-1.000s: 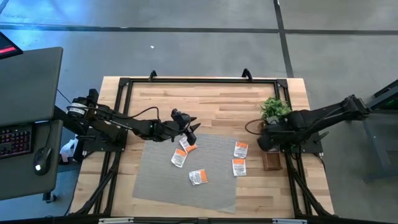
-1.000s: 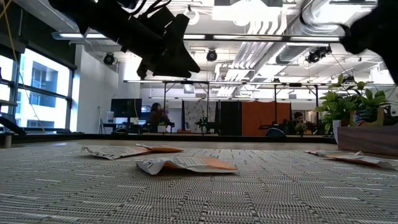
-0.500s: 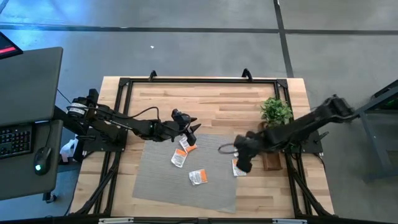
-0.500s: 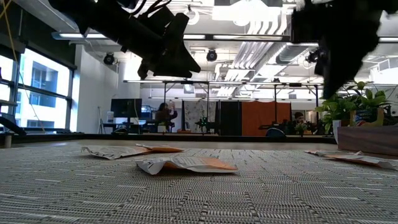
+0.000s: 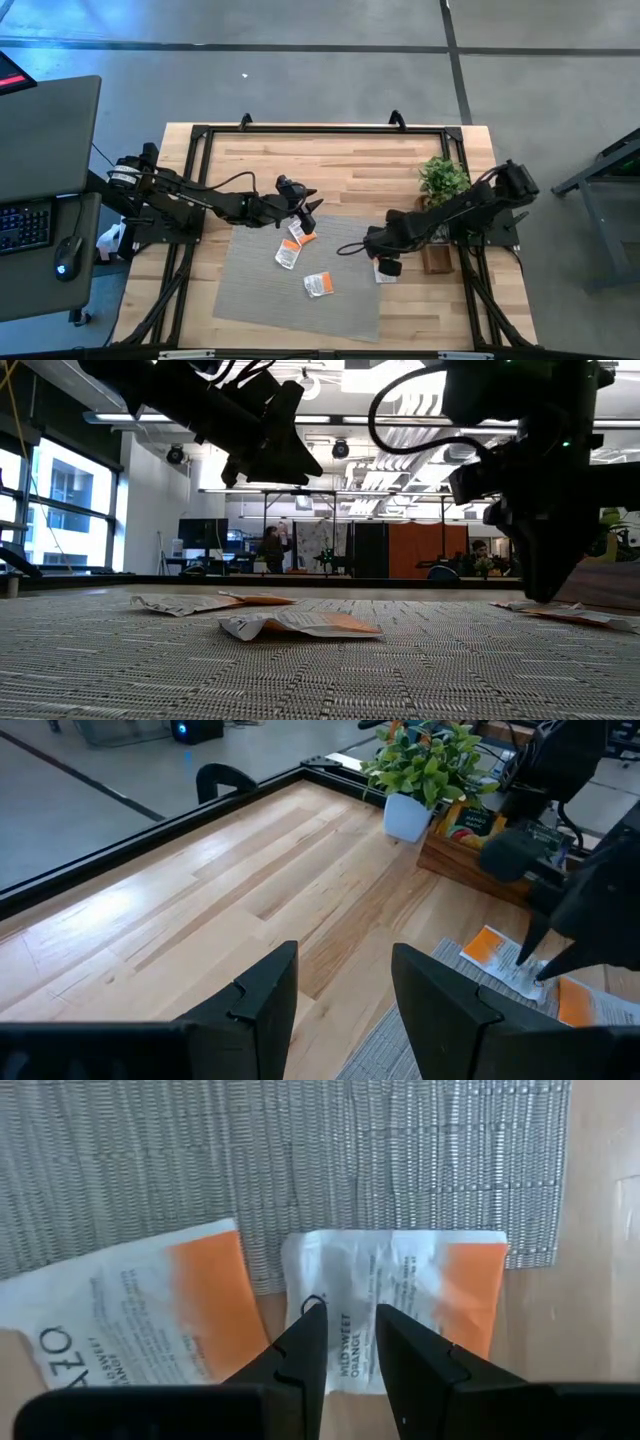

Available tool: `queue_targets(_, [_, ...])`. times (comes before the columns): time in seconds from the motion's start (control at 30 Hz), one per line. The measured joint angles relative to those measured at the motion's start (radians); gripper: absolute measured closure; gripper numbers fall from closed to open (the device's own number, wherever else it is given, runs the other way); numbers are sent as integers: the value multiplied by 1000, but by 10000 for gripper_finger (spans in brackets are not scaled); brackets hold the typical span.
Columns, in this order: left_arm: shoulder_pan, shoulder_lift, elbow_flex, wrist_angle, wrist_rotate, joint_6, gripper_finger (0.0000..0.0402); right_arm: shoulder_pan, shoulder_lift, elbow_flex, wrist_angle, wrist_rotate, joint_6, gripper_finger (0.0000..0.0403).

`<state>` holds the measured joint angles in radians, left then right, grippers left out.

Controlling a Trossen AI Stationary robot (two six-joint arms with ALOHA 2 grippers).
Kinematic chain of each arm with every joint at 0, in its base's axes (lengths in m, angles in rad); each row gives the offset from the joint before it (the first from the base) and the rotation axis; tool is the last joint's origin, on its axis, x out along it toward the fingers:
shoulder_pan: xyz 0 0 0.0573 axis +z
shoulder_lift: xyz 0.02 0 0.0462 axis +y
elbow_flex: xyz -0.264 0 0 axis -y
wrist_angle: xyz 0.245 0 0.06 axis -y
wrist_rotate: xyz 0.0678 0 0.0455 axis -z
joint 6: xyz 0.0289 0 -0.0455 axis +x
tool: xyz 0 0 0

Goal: Pick & Place Tea
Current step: Put the white tea bag into the bottom section of the wooden organizer

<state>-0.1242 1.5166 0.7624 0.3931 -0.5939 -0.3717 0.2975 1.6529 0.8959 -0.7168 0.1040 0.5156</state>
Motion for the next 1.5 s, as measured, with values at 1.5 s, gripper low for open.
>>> queue_targets(1.5, [54, 0, 37, 23, 484, -341, 239, 50, -127, -3, 441, 233, -1202, 397])
